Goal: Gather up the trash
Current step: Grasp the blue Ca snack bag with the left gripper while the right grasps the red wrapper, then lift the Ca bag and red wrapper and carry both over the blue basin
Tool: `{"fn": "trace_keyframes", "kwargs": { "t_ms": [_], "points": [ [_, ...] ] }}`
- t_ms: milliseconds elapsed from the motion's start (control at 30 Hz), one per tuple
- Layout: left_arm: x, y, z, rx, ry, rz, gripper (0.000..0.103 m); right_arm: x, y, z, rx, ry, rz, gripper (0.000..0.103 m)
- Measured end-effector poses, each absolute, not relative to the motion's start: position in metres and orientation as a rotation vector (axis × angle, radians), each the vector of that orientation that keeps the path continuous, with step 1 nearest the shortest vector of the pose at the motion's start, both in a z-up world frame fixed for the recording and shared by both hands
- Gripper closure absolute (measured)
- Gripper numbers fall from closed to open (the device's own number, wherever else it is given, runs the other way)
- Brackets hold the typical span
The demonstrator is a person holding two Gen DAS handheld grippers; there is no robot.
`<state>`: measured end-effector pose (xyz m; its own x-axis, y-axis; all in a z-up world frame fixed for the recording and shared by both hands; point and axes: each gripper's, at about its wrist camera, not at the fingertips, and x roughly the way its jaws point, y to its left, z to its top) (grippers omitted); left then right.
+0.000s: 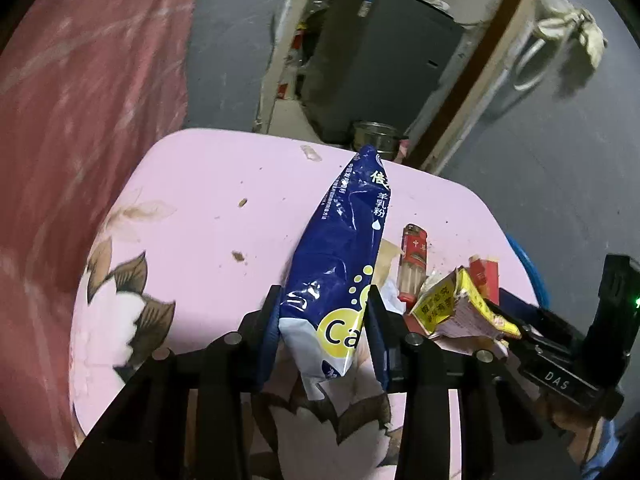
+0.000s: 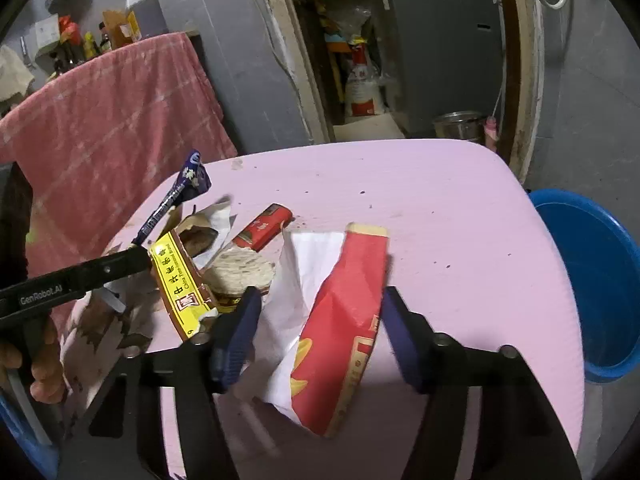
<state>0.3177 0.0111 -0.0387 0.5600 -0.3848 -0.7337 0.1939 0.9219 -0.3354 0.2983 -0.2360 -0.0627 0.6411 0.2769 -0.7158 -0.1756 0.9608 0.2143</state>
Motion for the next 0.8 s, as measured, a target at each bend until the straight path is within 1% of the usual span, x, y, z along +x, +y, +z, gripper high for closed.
{"fn": "trace_keyframes", "kwargs": {
  "t_ms": [200, 300, 400, 433, 600, 800],
  "points": [
    [0.298, 0.020, -0.035, -0.327, 0.917, -0.303, 0.071, 0.294, -0.238, -0.062, 0.159, 0.831, 0.276, 0.054],
    [0.284, 0.026, -0.032, -0.391, 0.901, -0.292, 0.072, 0.289, -0.238, -0.061, 0.158, 0.827, 0.280, 0.061],
    [0.272, 0.030, -0.029, -0.440, 0.891, -0.285, 0.073, 0.286, -0.238, -0.062, 0.164, 0.830, 0.291, 0.071],
    [0.268, 0.032, -0.028, -0.457, 0.885, -0.279, 0.073, 0.284, -0.238, -0.062, 0.170, 0.833, 0.300, 0.079],
    [0.248, 0.036, -0.025, -0.538, 0.867, -0.278, 0.075, 0.275, -0.234, -0.062, 0.157, 0.830, 0.323, 0.082],
    [0.228, 0.033, -0.020, -0.605, 0.835, -0.289, 0.076, 0.253, -0.233, -0.051, 0.132, 0.756, 0.328, 0.086]
  ]
}}
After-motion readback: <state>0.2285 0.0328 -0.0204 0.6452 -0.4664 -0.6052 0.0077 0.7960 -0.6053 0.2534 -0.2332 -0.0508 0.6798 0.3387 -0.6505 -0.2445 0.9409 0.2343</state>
